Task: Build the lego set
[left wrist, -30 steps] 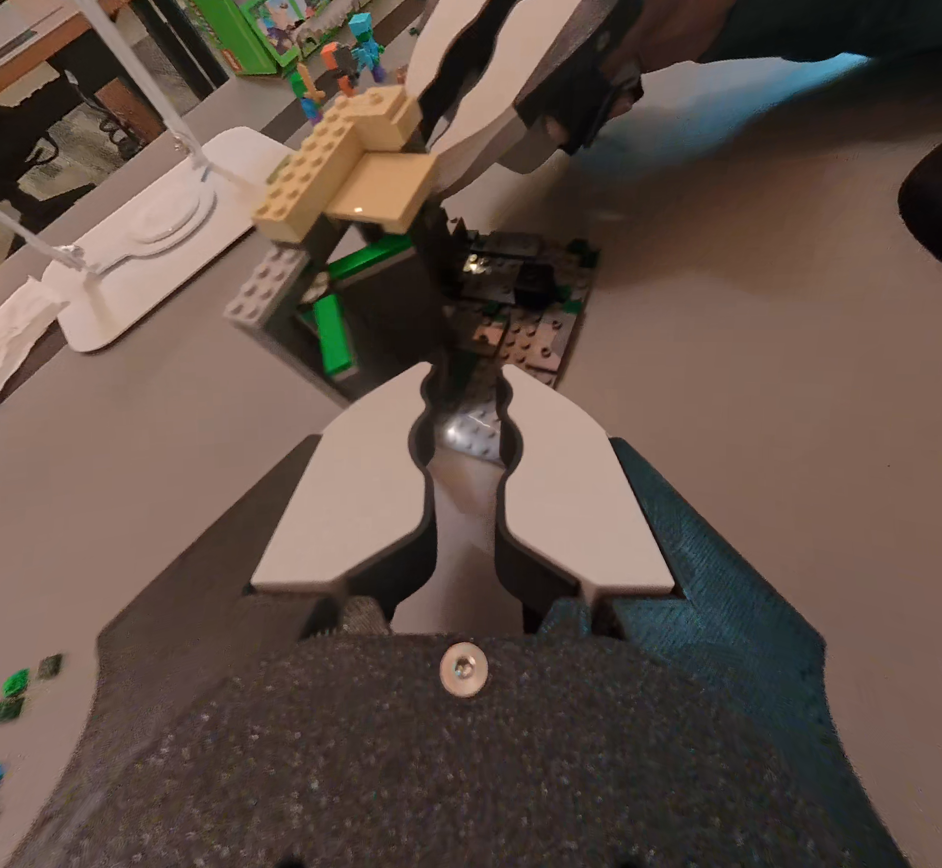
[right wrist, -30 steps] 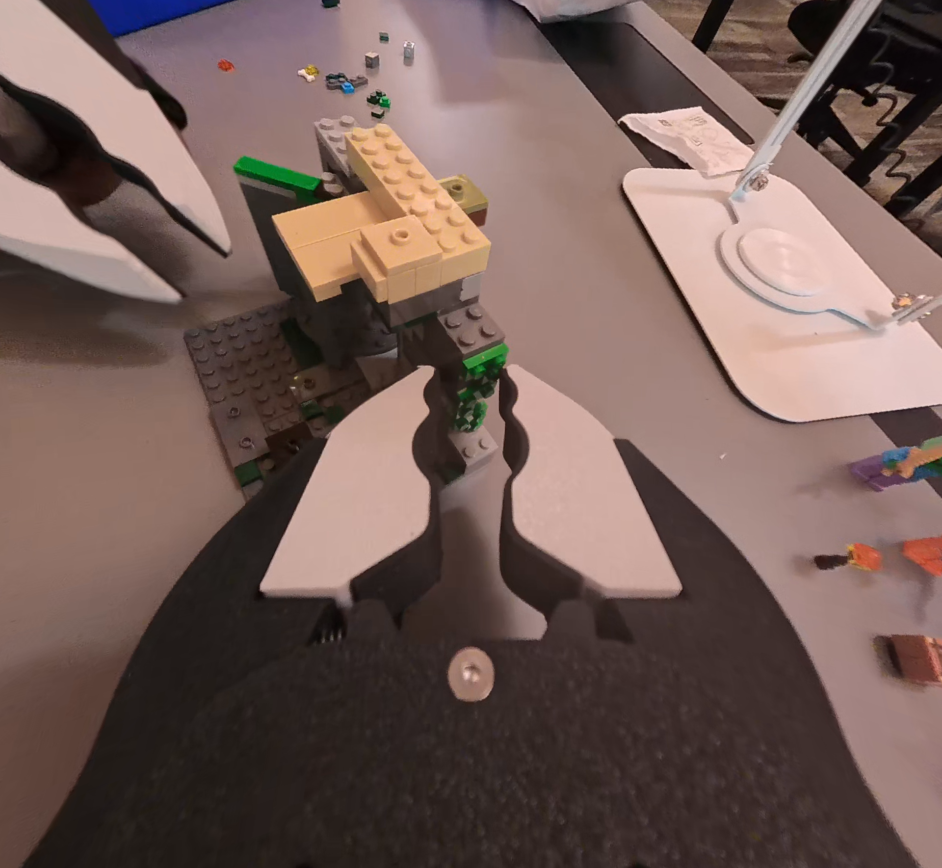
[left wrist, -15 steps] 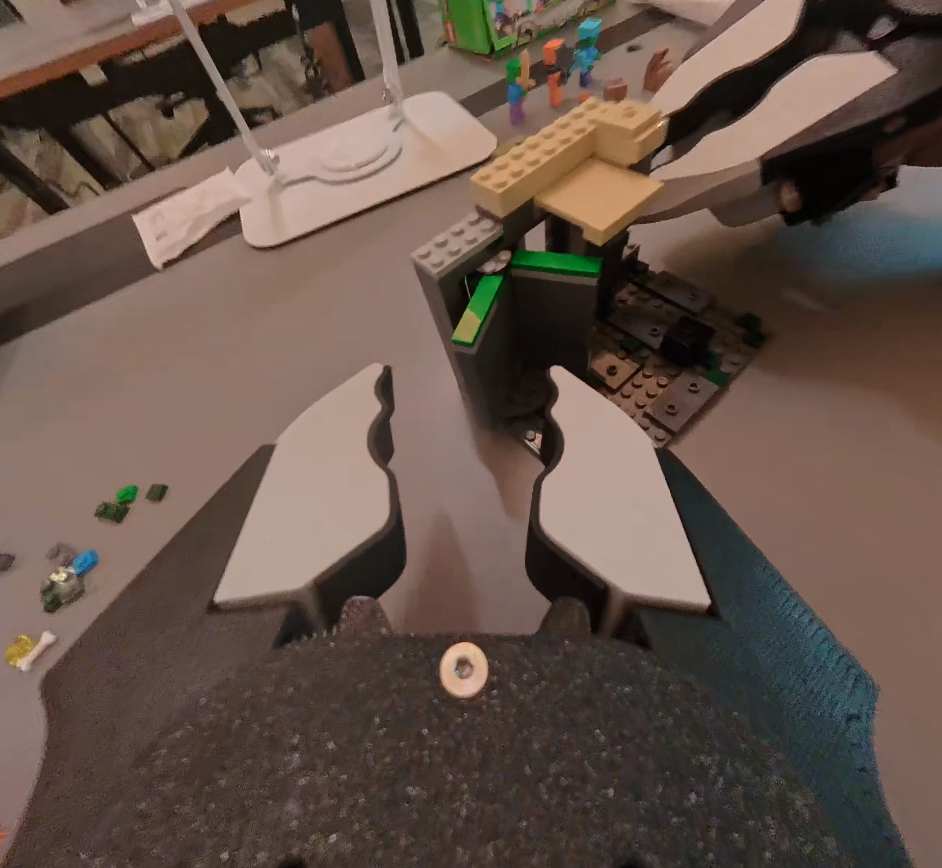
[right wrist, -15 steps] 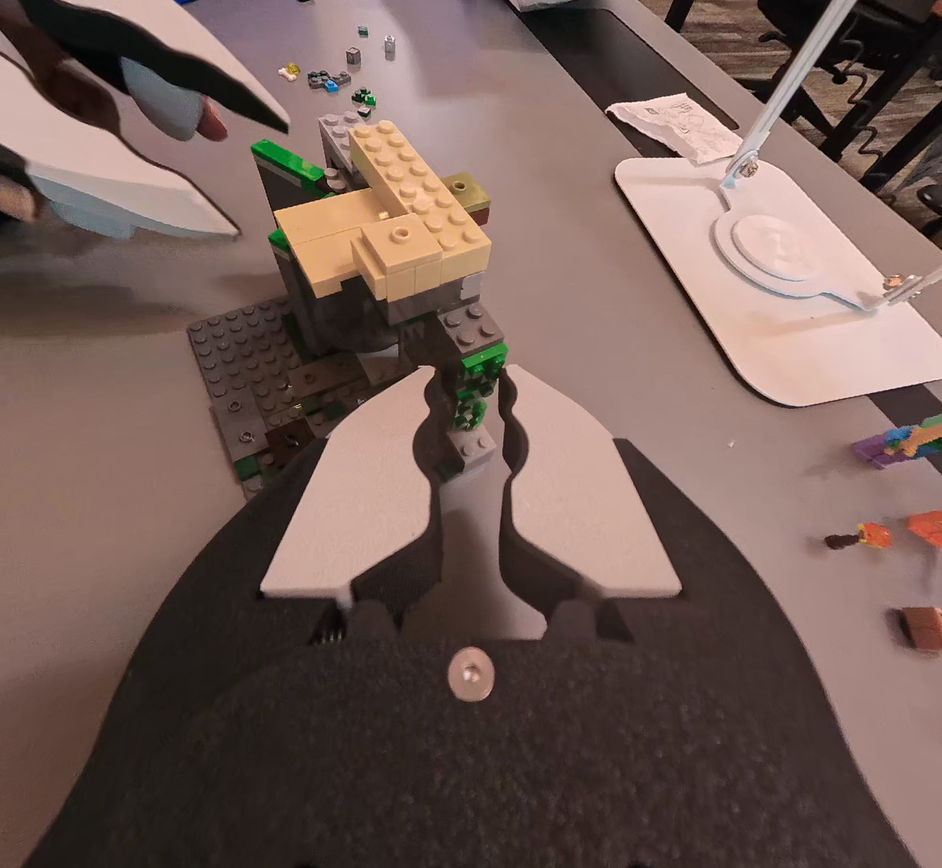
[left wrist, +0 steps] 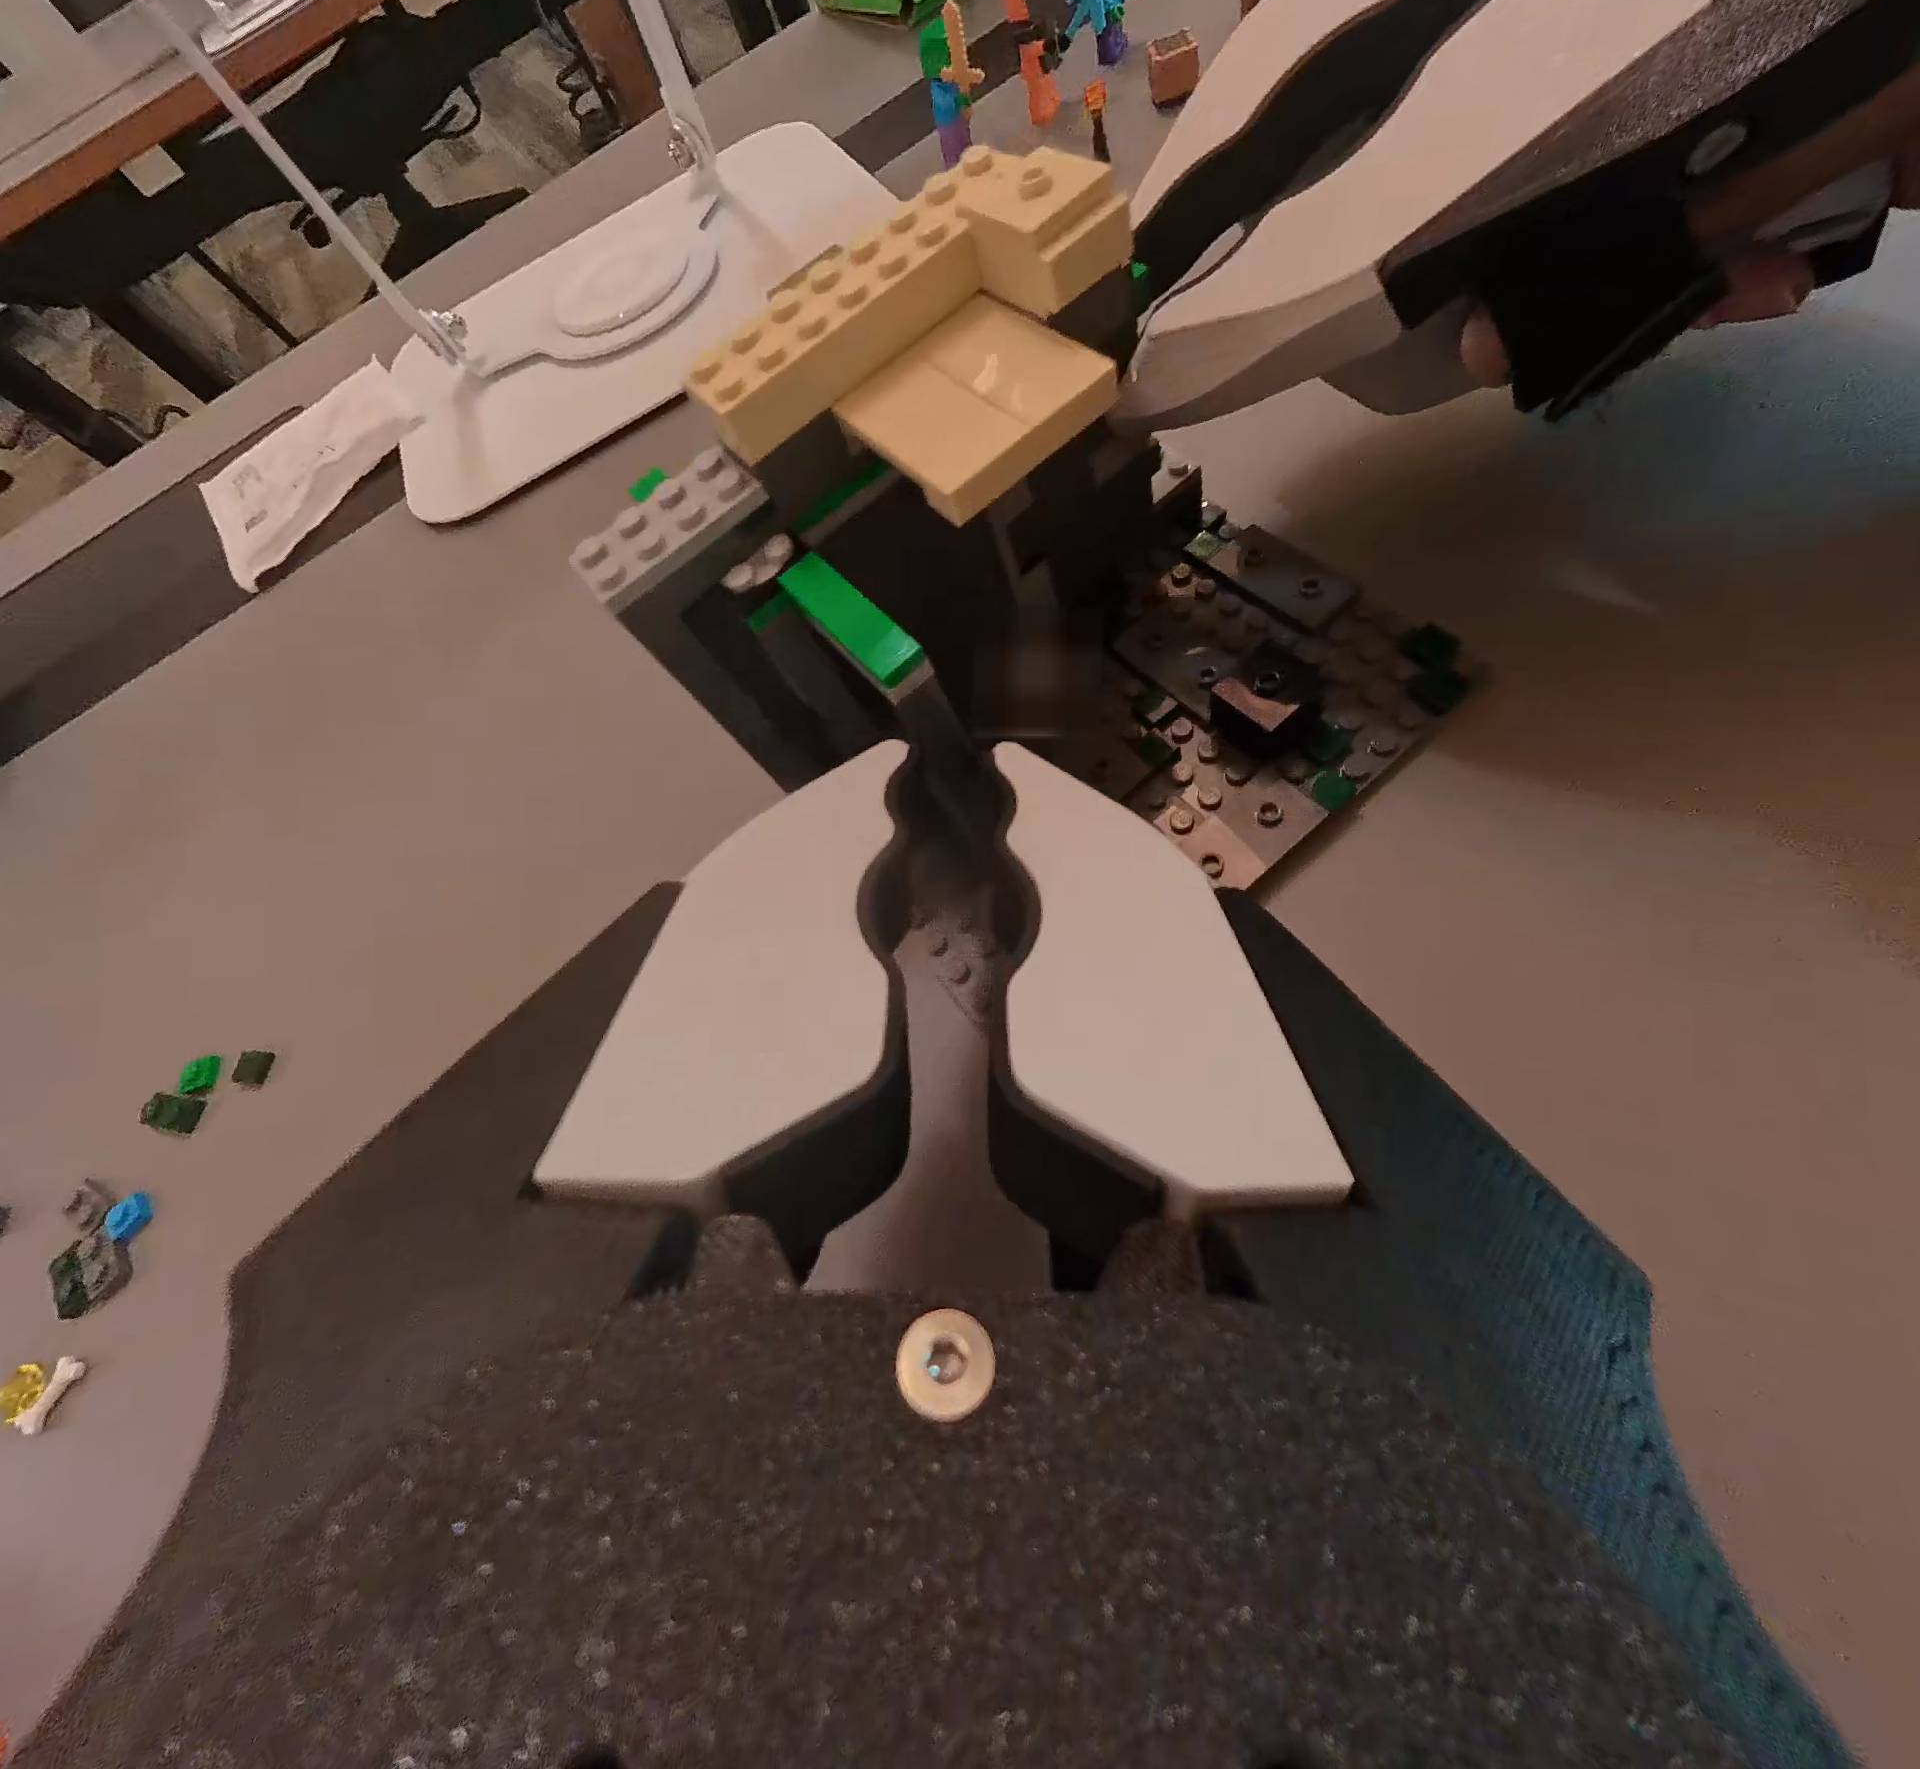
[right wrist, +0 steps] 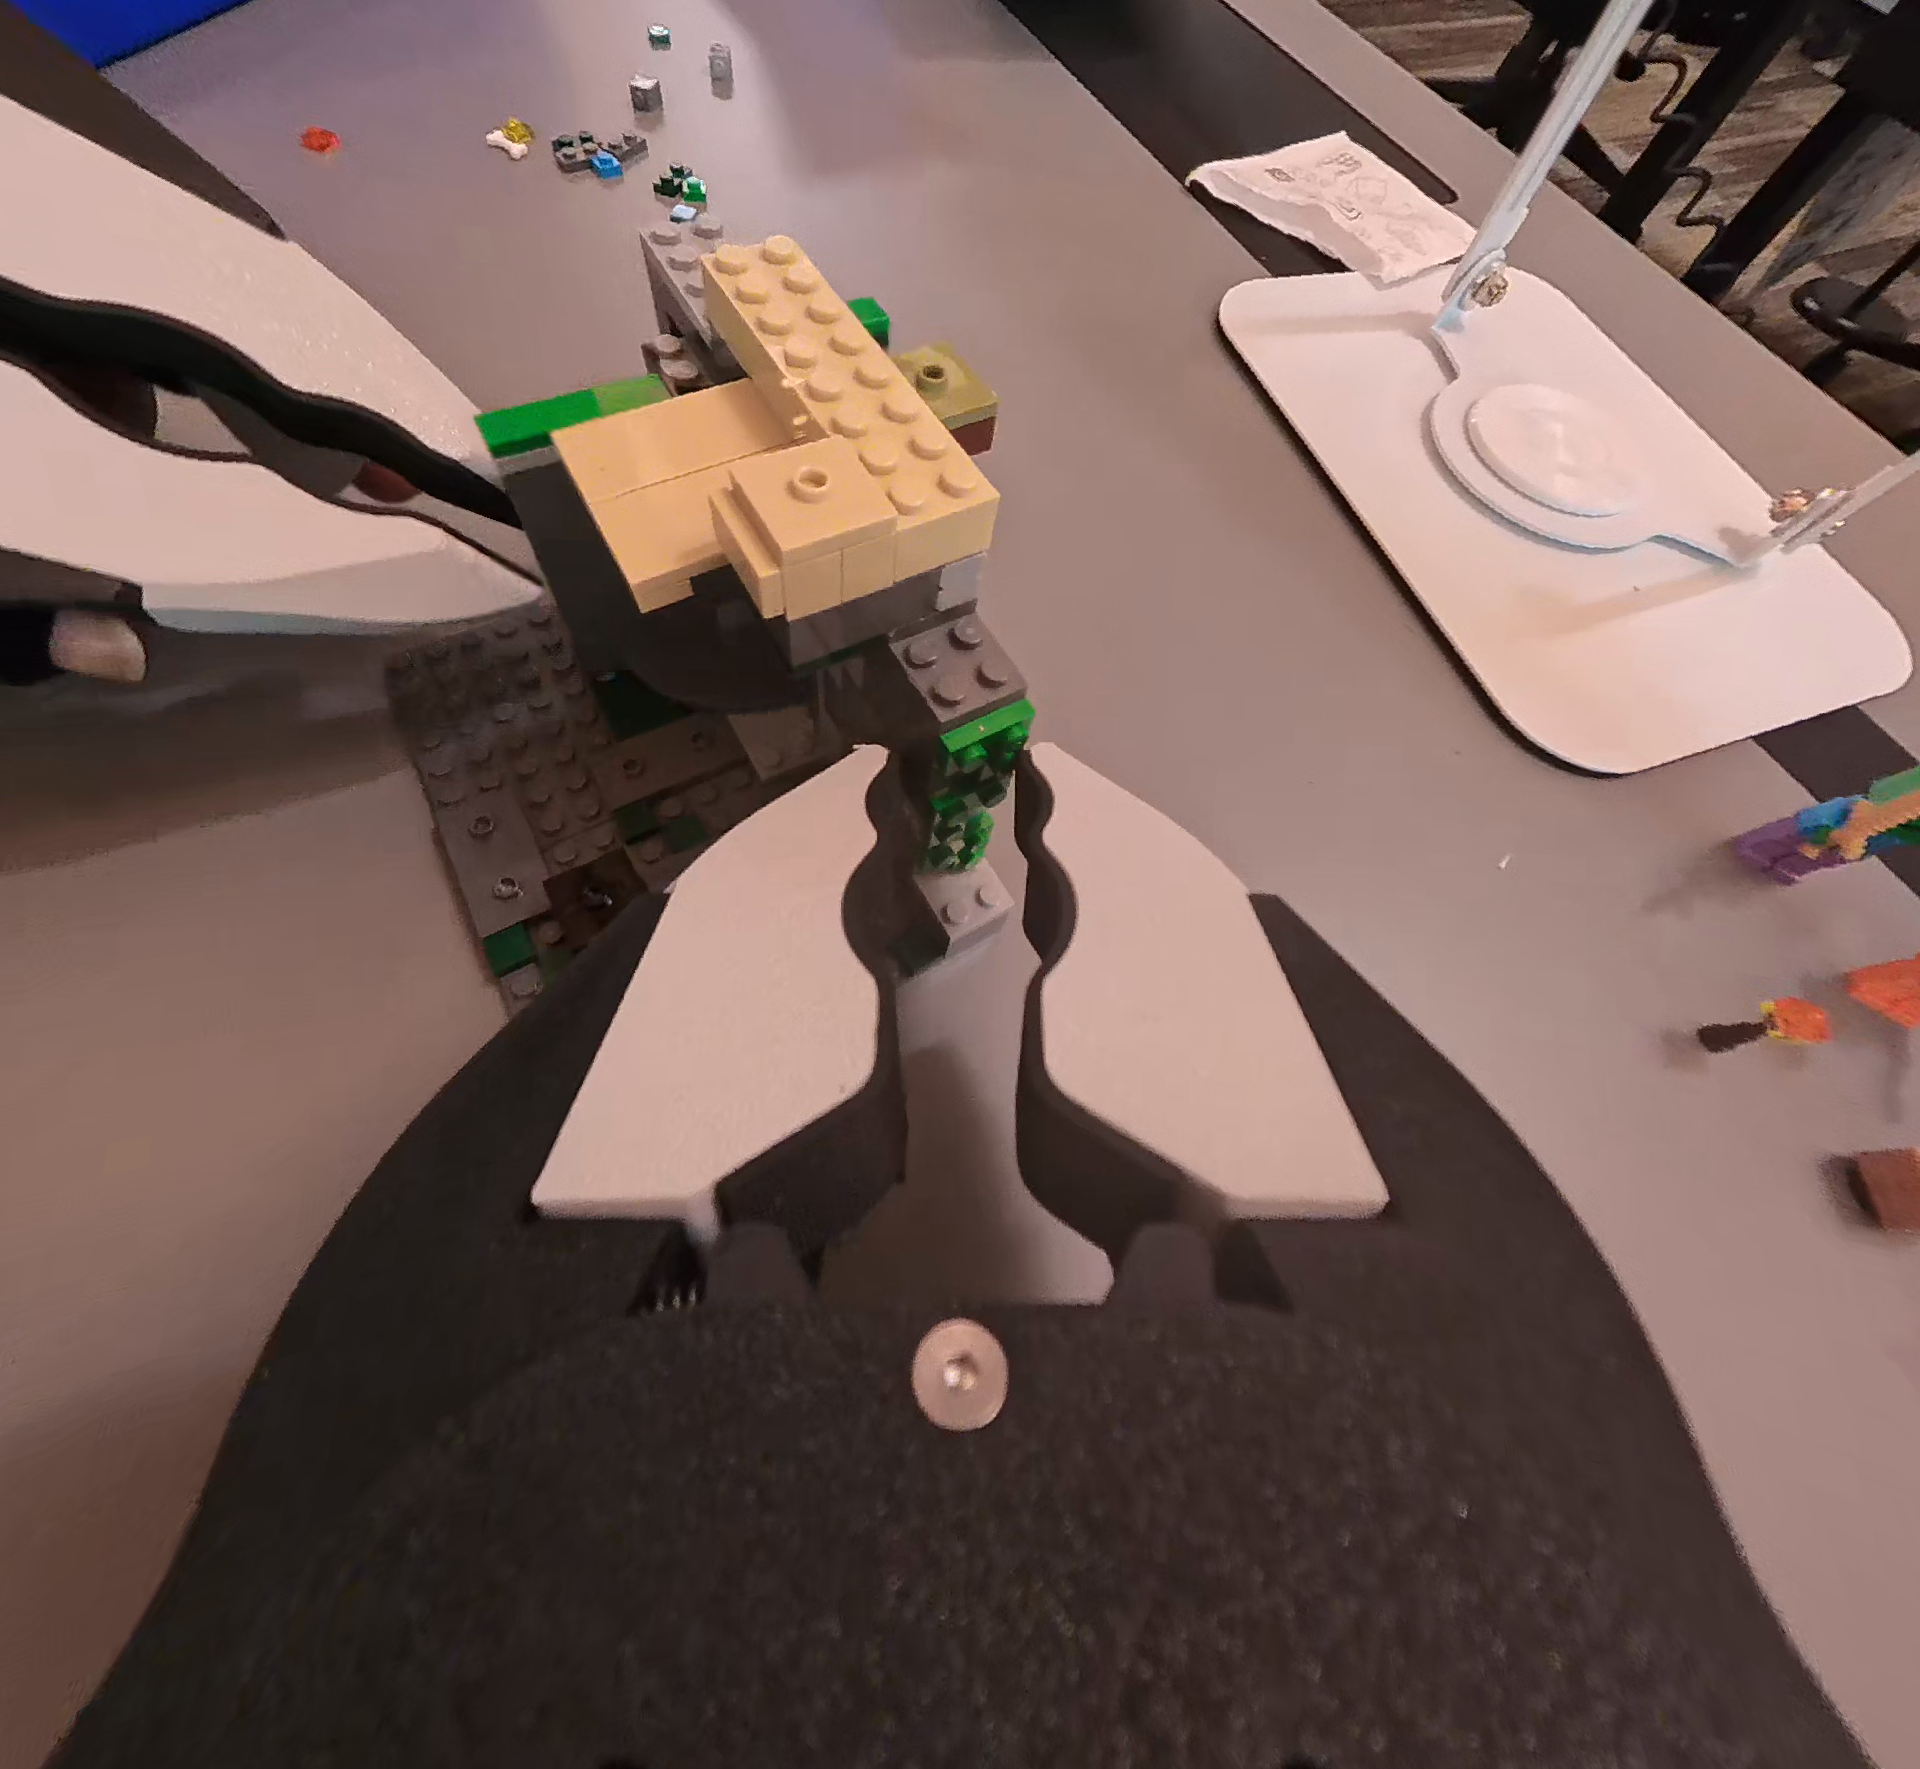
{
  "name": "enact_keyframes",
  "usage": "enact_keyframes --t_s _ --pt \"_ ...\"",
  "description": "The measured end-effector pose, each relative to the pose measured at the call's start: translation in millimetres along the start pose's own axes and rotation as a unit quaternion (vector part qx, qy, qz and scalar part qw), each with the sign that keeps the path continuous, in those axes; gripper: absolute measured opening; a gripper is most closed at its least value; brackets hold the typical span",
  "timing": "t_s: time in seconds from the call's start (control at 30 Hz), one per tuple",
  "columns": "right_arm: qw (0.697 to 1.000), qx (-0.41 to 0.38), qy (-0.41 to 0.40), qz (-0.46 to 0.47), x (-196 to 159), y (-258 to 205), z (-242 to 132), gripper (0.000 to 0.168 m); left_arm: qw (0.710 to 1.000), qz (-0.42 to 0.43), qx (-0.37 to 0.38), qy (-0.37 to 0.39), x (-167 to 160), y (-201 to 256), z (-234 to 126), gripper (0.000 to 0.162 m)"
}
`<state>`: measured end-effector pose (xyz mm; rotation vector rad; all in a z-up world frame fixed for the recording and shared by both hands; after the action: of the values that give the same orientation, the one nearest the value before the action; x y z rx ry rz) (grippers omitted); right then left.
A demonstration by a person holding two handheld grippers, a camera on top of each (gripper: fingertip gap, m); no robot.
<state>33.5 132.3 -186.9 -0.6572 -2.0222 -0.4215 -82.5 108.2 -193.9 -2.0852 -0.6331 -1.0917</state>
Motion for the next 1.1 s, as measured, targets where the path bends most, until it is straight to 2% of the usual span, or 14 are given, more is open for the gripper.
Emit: enact_keyframes --t_s 0.1,0.33,0.53,0.63,0.9,1.1 --pt "1.0 -0.006 -0.001 0.003 0 0 0 0.02 1.0 0.004 0.01 -0.003 2 2 3 0.016" --pt "1.0 -0.007 0.001 0.005 0 0 0 0.02 1.0 0.0 0.007 -0.002 1 0 3 0.015" --pt "1.0 -0.009 0.008 0.003 0 0 0 0.02 1.0 -0.002 -0.008 0.012 2 1 -3 0.034" --pt "1.0 -0.011 0.012 -0.004 0 0 0 0.021 0.999 -0.016 -0.004 0.034 7 -6 -10 0.036" --pt "0.999 -0.004 0.033 -0.022 8 -1 -5 0.026 0.993 -0.041 0.027 0.106 22 -28 -29 0.031" --pt "0.997 0.002 0.056 -0.054 30 -1 -29 0.036 0.987 -0.048 0.051 0.145 31 -37 -37 0.025"
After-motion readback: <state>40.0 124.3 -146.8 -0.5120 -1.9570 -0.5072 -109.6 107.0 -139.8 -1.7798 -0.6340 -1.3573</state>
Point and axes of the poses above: each gripper's, where its closed fingertips meet, z out along the fingers, x out of its top, y = z × x across the jaws, the point moved 3 cm from there along -z, back along the fingers, and after that the axes turned 11 degrees about x, right-handed, at the moved point
